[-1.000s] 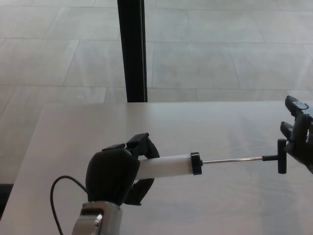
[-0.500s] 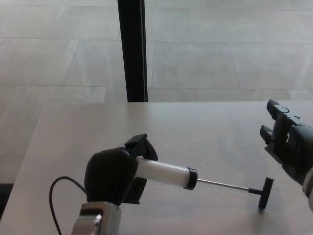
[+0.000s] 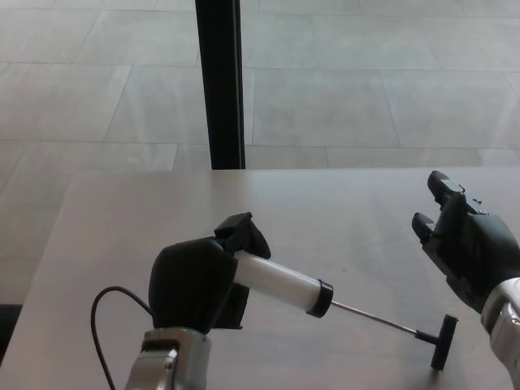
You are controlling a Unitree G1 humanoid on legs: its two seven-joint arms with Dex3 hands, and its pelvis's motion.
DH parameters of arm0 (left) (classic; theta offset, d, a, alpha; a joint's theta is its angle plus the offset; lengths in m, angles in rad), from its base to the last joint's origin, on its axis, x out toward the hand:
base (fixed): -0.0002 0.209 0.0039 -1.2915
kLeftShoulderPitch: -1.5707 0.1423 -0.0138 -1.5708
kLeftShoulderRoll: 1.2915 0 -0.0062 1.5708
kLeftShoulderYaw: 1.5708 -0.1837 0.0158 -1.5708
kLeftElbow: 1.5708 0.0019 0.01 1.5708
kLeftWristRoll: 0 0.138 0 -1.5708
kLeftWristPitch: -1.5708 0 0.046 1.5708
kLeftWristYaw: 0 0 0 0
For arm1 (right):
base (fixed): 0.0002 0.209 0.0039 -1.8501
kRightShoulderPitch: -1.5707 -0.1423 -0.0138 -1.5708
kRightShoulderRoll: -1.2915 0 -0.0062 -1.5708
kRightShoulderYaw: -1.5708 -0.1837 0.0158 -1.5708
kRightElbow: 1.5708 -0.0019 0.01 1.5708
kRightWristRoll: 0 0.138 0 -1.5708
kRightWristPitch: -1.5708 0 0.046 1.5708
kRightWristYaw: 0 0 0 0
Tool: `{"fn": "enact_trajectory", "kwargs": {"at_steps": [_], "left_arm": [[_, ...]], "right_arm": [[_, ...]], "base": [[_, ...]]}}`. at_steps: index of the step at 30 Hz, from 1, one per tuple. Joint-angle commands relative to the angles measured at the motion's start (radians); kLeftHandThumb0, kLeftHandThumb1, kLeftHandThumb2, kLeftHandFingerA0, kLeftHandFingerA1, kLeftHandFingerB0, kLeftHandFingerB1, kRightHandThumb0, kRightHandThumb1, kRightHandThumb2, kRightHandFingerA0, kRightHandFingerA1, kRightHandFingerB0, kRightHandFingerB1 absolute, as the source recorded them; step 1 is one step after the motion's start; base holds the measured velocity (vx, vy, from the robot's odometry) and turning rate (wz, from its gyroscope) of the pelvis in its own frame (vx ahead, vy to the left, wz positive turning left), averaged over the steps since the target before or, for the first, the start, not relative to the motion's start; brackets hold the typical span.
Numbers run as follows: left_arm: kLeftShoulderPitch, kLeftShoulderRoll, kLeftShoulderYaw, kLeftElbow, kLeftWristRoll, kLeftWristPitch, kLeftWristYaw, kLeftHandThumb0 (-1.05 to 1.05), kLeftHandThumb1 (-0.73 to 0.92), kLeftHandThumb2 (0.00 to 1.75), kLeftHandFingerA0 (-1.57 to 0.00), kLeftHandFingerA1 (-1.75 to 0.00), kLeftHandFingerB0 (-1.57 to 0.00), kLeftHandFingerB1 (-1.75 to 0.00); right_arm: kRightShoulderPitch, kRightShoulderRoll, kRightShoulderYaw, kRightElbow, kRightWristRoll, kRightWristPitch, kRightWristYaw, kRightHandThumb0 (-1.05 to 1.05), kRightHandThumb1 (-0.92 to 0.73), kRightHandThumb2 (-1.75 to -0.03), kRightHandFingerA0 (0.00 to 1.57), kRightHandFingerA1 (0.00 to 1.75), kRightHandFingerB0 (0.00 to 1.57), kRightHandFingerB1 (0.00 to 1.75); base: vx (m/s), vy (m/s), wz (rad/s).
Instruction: The robot uses its left hand to lift the air pump kept on the middle of the desk and use the right hand to compress the handle
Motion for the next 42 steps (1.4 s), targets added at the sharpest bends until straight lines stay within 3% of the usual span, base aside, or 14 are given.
{"fn": "enact_trajectory", "kwargs": {"at_steps": [1, 11, 12, 13, 14, 15, 17, 18, 27, 28, 31, 38, 41, 42], "left_arm": [[-0.001, 0.008, 0.003, 0.013, -0.01, -0.009, 0.019, -0.09, 0.42, 1.41, -0.95, -1.75, -0.85, -1.6], [-0.028, 0.084, -0.104, 0.034, 0.139, 0.068, -0.038, -0.11, 0.44, 1.3, -0.96, -1.75, -0.86, -1.46], [-0.034, 0.105, -0.129, 0.032, 0.156, 0.071, -0.077, -0.16, 0.47, 1.22, -1.27, -1.47, -1.0, -1.26], [-0.044, 0.124, -0.157, 0.034, 0.176, 0.077, -0.101, -0.11, 0.42, 1.34, -1.01, -1.75, -0.86, -1.4], [-0.057, 0.156, -0.199, 0.039, 0.224, 0.086, -0.132, -0.17, 0.48, 1.23, -1.3, -1.44, -0.91, -1.08], [-0.061, 0.168, -0.216, 0.04, 0.241, 0.095, -0.145, -0.2, 0.51, 1.2, -1.27, -1.4, -0.91, -1.05], [-0.064, 0.168, -0.222, 0.047, 0.228, 0.108, -0.141, -0.14, 0.46, 1.22, -1.29, -1.48, -0.98, -1.25], [-0.06, 0.157, -0.212, 0.041, 0.201, 0.121, -0.152, -0.14, 0.45, 1.31, -1.0, -1.75, -0.83, -1.45], [-0.002, -0.079, 0.011, -0.001, -0.082, 0.106, -0.094, -0.08, 0.42, 1.41, -1.05, -1.75, -0.86, -1.66], [0.0, -0.093, 0.023, 0.0, -0.086, 0.104, -0.084, -0.08, 0.4, 1.46, -1.06, -1.75, -0.89, -1.63], [0.007, -0.135, 0.053, 0.0, -0.094, 0.118, -0.074, -0.09, 0.43, 1.44, -1.05, -1.75, -0.85, -1.7], [0.011, -0.175, 0.029, 0.011, -0.033, 0.206, -0.083, -0.07, 0.5, 1.29, -1.01, -1.75, -0.89, -1.46], [0.02, -0.186, 0.021, 0.009, -0.04, 0.218, -0.085, -0.08, 0.51, 1.26, -1.01, -1.75, -0.87, -1.49], [0.029, -0.197, 0.029, 0.004, -0.06, 0.221, -0.092, -0.1, 0.57, 1.22, -0.99, -1.75, -0.83, -1.5]], "right_arm": [[-0.004, -0.021, -0.022, -0.005, -0.011, -0.001, -0.039, -1.04, -0.92, -1.31, 0.0, 0.12, 0.0, 0.0], [0.004, -0.044, -0.033, -0.023, -0.014, -0.029, -0.037, -1.0, -0.92, -1.31, 0.0, 0.13, 0.0, 0.05], [0.005, -0.044, -0.04, -0.016, -0.006, -0.038, -0.03, -1.0, -0.92, -1.3, 0.0, 0.14, 0.0, 0.05], [0.008, -0.047, -0.041, -0.019, -0.008, -0.035, -0.031, -1.0, -0.92, -1.31, 0.0, 0.15, 0.0, 0.06], [0.012, -0.05, -0.041, -0.025, -0.012, -0.031, -0.034, -1.01, -0.92, -1.3, 0.0, 0.14, 0.05, 0.08], [0.017, -0.052, -0.038, -0.03, -0.021, -0.03, -0.04, -1.01, -0.92, -1.3, 0.0, 0.13, 0.11, 0.11], [0.023, -0.058, -0.035, -0.037, -0.036, -0.027, -0.051, -0.93, -0.92, -1.3, 0.0, 0.17, 0.08, 0.16], [0.024, -0.058, -0.037, -0.038, -0.036, -0.027, -0.053, -0.95, -0.92, -1.29, 0.0, 0.15, 0.07, 0.17], [0.04, -0.053, -0.066, -0.028, -0.016, -0.053, -0.061, -0.94, -0.92, -1.27, 0.0, 0.18, 0.06, 0.28], [0.042, -0.052, -0.067, -0.03, -0.017, -0.05, -0.064, -0.89, -0.92, -0.85, 0.0, 0.17, 0.09, 0.29], [0.047, -0.055, -0.069, -0.037, -0.023, -0.031, -0.074, -0.91, -0.83, -0.99, 0.0, 0.22, 0.1, 0.31], [0.056, -0.057, -0.074, -0.03, -0.025, -0.049, -0.077, -0.93, -0.92, -0.91, 0.0, 0.25, 0.14, 0.31], [0.062, -0.06, -0.073, -0.027, -0.028, -0.062, -0.075, -0.93, -0.91, -0.91, 0.0, 0.28, 0.15, 0.32], [0.064, -0.062, -0.074, -0.03, -0.033, -0.053, -0.083, -0.83, -0.82, -1.24, 0.0, 0.3, 0.11, 0.38]], "base": [[0.0, 0.0, 0.0], [0.0, 0.0, 0.0], [0.0, 0.0, 0.0], [0.0, 0.0, 0.0], [0.0, 0.0, 0.0], [0.0, 0.0, 0.0], [0.0, 0.0, 0.0], [0.0, 0.0, 0.0], [0.0, 0.0, 0.0], [0.0, 0.0, 0.0], [0.0, 0.0, 0.0], [0.0, 0.0, 0.0], [0.0, 0.0, 0.0], [0.0, 0.0, 0.0]]}}
